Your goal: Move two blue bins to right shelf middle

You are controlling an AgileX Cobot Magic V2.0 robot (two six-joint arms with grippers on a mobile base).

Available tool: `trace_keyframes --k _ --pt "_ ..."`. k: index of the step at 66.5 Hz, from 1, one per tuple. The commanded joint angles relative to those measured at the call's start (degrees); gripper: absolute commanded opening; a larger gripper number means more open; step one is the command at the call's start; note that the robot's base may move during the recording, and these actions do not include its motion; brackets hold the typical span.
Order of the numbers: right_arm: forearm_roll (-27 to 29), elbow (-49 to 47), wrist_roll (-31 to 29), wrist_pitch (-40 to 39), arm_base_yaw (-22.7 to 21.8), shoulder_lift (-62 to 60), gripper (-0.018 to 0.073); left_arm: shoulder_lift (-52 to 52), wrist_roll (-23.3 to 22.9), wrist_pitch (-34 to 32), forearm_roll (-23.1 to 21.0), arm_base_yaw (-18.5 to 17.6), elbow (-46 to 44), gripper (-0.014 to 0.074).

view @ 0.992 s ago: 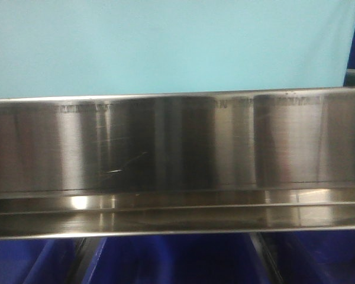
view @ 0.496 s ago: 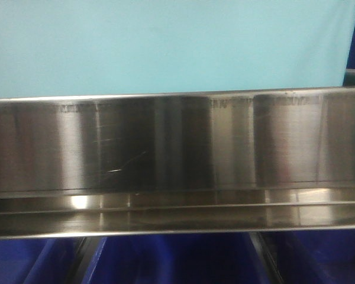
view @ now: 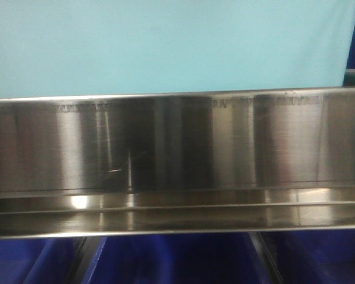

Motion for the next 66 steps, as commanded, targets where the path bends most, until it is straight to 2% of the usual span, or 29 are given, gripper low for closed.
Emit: trace_keyframes --k 1,22,32,43,52,56,66 --pt "1.8 -0.5 0.1 -5.4 0.8 -0.6 -0.0162 0.0 0.7 -2.8 -1.6 -0.7 -0.4 -0.0111" --pt "2.0 -0.5 0.1 -5.4 0.8 -0.6 -0.0162 0.0 0.7 -3.0 -1.7 -0.7 -0.4 -0.0111" --pt "6.0 -0.6 0.1 1.4 0.8 -0.7 -0.0162 0.0 1.2 -1.7 -2.1 -0.7 -0.8 -0.0111" --pt "10.1 -1.4 0.1 9.3 1.0 -0.7 -0.0162 0.0 3.0 -1.7 -4.4 -0.7 -1.8 -0.0111" --pt "11.2 -1.4 0.3 16.0 1.5 -0.7 -0.0162 -0.4 3.2 -1.7 -9.9 -0.7 -1.8 -0.0111" --pt "11.2 -1.4 0.3 17.6 1.8 -0.7 -0.0162 -0.4 3.2 -1.7 -11.5 -0.7 -1.8 -0.0111" --pt "11.2 -1.4 0.8 18.8 3.2 -0.7 -0.0162 -1.0 3.2 -1.7 -12.3 -0.7 -1.8 -0.0111"
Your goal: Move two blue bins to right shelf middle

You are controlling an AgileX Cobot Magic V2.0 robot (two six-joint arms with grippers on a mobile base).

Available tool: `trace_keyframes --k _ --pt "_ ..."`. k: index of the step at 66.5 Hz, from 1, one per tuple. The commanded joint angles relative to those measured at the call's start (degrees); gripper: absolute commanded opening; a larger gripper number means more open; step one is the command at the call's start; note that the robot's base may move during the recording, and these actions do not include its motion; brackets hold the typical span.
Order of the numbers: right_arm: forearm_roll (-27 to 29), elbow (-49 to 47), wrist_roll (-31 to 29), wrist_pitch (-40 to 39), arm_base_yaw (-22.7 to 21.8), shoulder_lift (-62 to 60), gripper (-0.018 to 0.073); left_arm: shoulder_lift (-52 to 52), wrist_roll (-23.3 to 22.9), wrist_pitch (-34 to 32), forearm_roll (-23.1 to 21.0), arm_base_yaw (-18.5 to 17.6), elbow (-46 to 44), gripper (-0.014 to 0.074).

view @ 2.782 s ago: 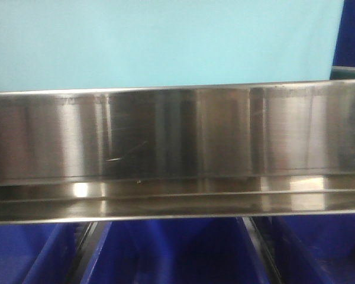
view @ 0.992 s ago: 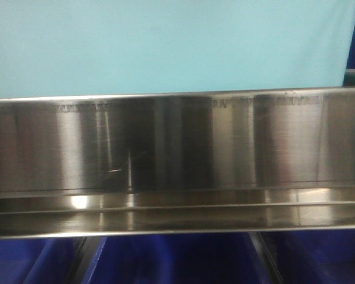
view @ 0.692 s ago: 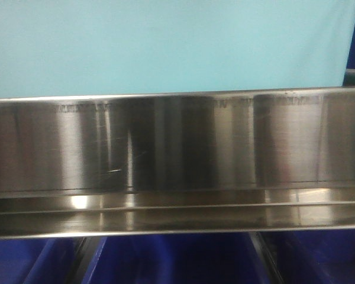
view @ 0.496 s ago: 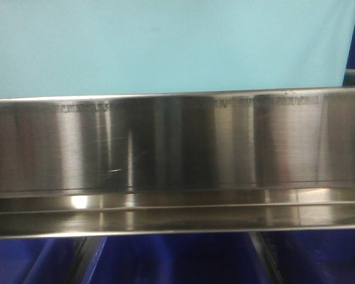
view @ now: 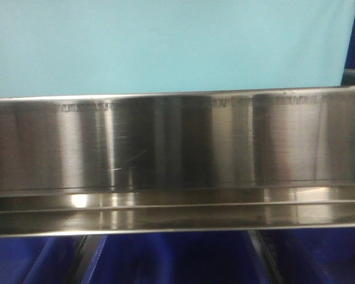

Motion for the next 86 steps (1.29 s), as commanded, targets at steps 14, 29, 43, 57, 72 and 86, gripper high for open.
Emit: trace_keyframes --k 14,29,43,57,72,86 --pt "4.5 -0.8 0.8 -3.3 3.2 -0.7 -0.0162 -2.9 0.7 -4.6 -8.1 -0.8 -0.2 -0.0111" --pt "4.5 -0.7 1.7 -3.3 3.2 -0.8 -0.0162 -4.7 0.9 -4.6 -9.5 -0.8 5.2 -0.0111" --pt "4.3 -0.7 1.9 -3.3 3.2 -1.3 -0.0162 -5.1 0.9 -4.6 -9.5 -0.8 8.6 -0.0111" --pt "4.6 0.6 2.6 -3.3 3.2 -1.3 -0.0162 -5.1 0.9 -4.6 -8.7 -0.8 8.9 -0.0111" --pt "4.6 3.0 2.7 -3.3 3.2 -1.3 -0.0162 -5.1 0.9 -4.6 -7.9 -0.8 8.9 -0.0111" --pt "4.6 3.0 2.7 -3.3 3.2 -1.3 -0.0162 -5.1 0.9 -4.6 -7.8 -0.8 8.9 -0.0111"
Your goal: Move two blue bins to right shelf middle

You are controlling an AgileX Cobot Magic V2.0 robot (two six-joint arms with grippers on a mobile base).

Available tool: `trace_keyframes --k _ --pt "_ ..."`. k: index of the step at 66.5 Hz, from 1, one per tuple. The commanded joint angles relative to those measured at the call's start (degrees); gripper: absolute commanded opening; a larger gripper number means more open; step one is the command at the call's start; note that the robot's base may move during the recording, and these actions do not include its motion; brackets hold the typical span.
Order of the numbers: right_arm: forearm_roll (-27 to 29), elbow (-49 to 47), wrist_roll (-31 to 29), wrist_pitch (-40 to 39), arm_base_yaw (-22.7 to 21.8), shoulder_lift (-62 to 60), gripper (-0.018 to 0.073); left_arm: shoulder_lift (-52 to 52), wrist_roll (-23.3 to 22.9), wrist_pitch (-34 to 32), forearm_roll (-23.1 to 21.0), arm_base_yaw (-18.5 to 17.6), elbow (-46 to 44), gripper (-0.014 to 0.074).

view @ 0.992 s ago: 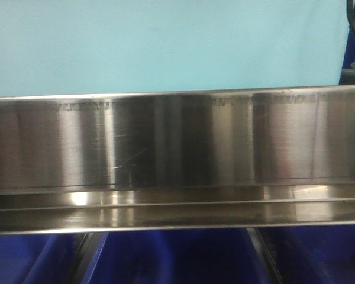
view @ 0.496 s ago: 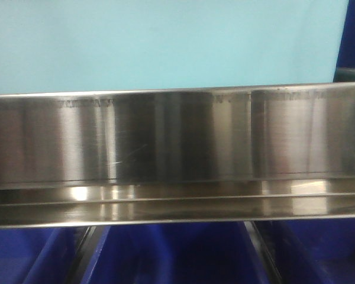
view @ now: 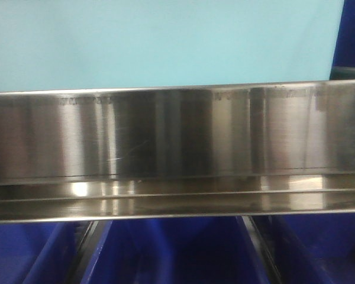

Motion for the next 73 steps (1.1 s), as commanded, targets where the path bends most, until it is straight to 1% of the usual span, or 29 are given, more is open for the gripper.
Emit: trace_keyframes --k 1,8,20,28,50,66,73 --pt "4.9 -0.1 0.1 -5.1 1.1 -0.5 -0.0162 -0.5 0.2 -4.8 -5.1 -0.9 -0.2 -0.0111" --pt "5.6 -0.1 0.3 -5.1 1.1 -0.5 -0.0162 -0.5 1.3 -4.8 -5.0 -0.9 -0.2 -0.0111" --pt "6.1 -0.1 0.3 -5.1 1.1 -0.5 -0.0162 -0.5 1.3 -4.8 -5.0 -0.9 -0.2 -0.0111" --pt "6.1 -0.1 0.3 -5.1 1.1 -0.5 -0.0162 -0.5 1.3 -4.8 -6.8 -0.9 -0.2 -0.0111" --pt "6.2 -0.1 0.3 -5.1 1.1 -0.5 -0.0162 -0.5 1.3 -4.8 -6.7 -0.9 0.0 -0.0111" --pt "6.2 -0.1 0.3 -5.1 1.1 -0.5 -0.0162 -0.5 1.0 -4.8 -7.0 -0.9 5.3 -0.0111" --pt "6.3 -0.1 0.3 -5.1 1.1 -0.5 -0.0162 -0.5 0.9 -4.8 -7.1 -0.9 5.8 -0.0111"
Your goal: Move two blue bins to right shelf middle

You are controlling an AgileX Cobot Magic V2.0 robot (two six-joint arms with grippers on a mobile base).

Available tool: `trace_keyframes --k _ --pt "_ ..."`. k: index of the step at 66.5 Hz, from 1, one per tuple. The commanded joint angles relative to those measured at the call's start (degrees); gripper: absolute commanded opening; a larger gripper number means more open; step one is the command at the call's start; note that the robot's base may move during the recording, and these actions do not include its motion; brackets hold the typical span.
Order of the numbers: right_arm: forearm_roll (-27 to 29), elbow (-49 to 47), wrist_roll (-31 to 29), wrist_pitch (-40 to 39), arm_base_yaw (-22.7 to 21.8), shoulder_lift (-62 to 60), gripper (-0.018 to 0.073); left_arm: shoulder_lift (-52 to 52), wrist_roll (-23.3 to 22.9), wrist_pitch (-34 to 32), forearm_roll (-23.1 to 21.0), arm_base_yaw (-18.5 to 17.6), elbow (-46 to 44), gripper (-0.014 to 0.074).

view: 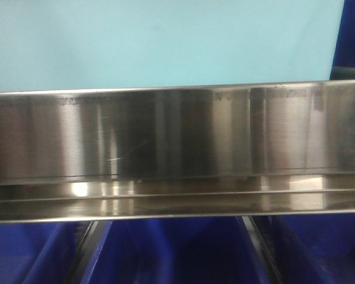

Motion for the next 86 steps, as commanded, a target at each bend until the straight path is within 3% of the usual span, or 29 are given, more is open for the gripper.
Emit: trace_keyframes --k 1,27,86 --pt "5.6 -0.2 0.1 -5.2 1.1 -0.4 -0.0162 -0.4 0.5 -4.6 -5.7 -0.9 0.2 -0.0111" --pt "6.4 -0.2 0.1 -5.2 1.1 1.1 -0.0162 -1.8 0.1 -4.6 0.5 -0.9 0.3 -0.0111" --pt "6.3 0.3 0.9 -5.2 1.1 2.8 -0.0162 1.3 0.1 -4.6 0.3 -0.8 0.3 -0.0111"
